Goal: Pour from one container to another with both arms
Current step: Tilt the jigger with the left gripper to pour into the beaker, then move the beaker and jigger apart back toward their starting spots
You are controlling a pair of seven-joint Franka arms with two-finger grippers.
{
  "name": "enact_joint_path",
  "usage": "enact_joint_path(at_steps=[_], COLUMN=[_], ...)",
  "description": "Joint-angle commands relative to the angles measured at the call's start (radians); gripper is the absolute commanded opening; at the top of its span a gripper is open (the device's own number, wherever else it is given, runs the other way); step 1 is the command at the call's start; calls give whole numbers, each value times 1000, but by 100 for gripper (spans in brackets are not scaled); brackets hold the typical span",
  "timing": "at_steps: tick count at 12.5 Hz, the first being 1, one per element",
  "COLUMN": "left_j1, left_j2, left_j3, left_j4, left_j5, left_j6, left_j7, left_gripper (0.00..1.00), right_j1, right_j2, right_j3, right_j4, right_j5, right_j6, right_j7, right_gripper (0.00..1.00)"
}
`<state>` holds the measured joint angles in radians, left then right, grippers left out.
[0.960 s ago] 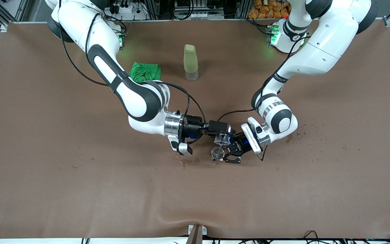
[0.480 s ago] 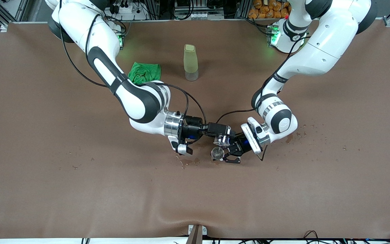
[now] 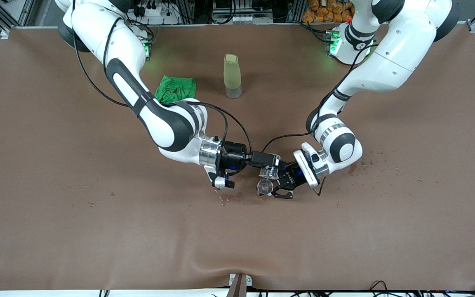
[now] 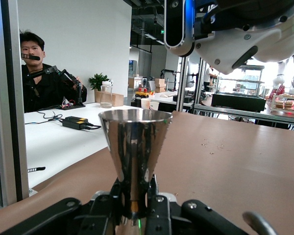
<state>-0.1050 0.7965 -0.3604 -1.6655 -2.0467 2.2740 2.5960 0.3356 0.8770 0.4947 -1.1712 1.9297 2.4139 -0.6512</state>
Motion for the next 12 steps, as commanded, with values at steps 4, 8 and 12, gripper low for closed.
enact_joint_path(at_steps=[4,8,12], left_j1=[-10,-16,-16], left_j2=[13,13,15], left_j3=[0,0,0], left_j4=[21,21,21], left_j5=[-50,-52,-58], left_j6=[10,10,10], left_j7=[24,24,24], left_gripper=[0,0,0], right_j1=[3,19,25], right_j2=[8,8,8], right_j3=[-10,-62,-94], right_j4=[24,25,22], right_j5=[75,69,46], right_j6=[-25,-41,-70], right_j7=[16,-43,-171], right_gripper=[0,0,0])
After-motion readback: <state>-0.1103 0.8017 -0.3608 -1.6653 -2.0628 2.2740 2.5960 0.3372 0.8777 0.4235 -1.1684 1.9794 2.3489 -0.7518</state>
